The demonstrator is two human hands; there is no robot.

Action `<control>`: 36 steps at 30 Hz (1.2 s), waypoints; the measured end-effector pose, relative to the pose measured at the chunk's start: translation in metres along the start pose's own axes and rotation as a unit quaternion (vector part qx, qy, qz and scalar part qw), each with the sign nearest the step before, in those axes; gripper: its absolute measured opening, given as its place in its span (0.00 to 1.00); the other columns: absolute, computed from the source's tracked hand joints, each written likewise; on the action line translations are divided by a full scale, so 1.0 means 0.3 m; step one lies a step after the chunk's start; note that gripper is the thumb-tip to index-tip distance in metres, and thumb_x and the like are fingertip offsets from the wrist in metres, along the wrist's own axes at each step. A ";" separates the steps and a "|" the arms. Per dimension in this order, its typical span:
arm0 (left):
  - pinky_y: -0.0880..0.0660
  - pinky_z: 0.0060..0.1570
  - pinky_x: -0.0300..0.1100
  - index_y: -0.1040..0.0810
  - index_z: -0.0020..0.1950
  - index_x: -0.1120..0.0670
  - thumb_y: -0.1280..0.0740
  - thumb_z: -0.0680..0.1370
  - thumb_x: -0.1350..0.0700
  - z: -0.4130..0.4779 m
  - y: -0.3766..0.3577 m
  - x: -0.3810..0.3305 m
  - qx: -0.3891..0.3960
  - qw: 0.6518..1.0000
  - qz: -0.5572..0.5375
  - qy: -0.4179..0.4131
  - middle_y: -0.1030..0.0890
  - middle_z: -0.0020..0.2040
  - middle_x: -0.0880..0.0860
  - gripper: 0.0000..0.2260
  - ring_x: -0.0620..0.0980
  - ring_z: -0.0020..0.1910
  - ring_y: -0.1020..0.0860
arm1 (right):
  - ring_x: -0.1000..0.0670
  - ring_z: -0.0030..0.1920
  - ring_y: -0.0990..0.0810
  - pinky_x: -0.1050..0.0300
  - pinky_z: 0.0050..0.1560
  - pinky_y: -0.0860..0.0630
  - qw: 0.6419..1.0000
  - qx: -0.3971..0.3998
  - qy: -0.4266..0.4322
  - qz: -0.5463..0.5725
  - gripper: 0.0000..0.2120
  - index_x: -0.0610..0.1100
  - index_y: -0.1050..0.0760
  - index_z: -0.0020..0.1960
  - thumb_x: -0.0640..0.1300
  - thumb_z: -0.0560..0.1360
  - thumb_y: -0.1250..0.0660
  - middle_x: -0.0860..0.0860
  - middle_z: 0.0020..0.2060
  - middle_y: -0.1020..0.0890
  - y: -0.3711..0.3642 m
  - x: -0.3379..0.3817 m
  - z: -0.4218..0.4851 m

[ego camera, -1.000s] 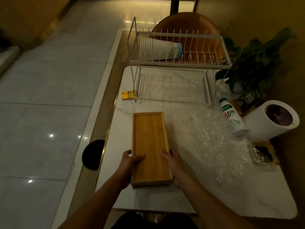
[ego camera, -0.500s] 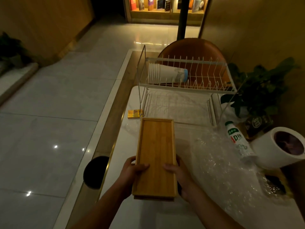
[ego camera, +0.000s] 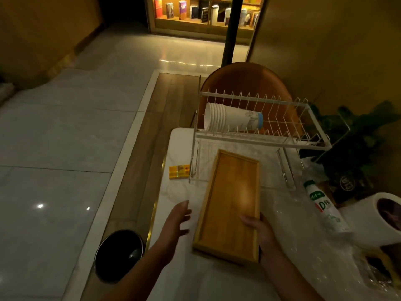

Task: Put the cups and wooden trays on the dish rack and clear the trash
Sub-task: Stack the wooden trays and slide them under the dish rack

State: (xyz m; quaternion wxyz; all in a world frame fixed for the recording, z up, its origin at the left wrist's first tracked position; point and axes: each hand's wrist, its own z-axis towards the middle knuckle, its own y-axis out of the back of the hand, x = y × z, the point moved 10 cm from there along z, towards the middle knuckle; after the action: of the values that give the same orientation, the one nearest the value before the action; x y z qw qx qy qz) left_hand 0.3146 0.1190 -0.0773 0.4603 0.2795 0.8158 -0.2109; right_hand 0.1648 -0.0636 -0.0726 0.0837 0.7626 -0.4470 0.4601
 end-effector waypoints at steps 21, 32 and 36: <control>0.56 0.75 0.59 0.48 0.81 0.49 0.51 0.78 0.30 0.157 0.037 0.244 -0.131 0.738 0.651 -0.121 0.50 0.82 0.57 0.36 0.58 0.81 0.56 | 0.36 0.56 0.19 0.30 0.53 0.23 0.999 0.028 0.039 -0.011 0.27 0.46 0.24 0.65 0.40 0.66 0.27 0.41 0.58 0.17 -0.120 0.300 0.459; 0.53 0.75 0.58 0.44 0.80 0.49 0.48 0.77 0.29 0.171 0.043 0.257 -0.137 0.735 0.653 -0.118 0.45 0.81 0.57 0.37 0.56 0.80 0.53 | 0.36 0.55 0.18 0.29 0.52 0.23 0.999 0.026 0.027 0.010 0.25 0.47 0.23 0.62 0.41 0.66 0.25 0.41 0.56 0.17 -0.178 0.290 0.577; 0.53 0.76 0.59 0.45 0.81 0.49 0.49 0.78 0.30 0.168 0.042 0.257 -0.141 0.735 0.652 -0.125 0.48 0.81 0.57 0.37 0.57 0.81 0.54 | 0.35 0.57 0.19 0.27 0.55 0.25 0.999 0.023 0.014 0.020 0.28 0.44 0.24 0.64 0.41 0.65 0.25 0.39 0.58 0.18 -0.178 0.278 0.584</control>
State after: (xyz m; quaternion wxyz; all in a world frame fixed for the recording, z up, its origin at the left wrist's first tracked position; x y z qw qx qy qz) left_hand 0.3224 0.1182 -0.1699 0.6168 0.6459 0.3895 0.2249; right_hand 0.3298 -0.1772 -0.0912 0.0630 0.7487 -0.4501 0.4825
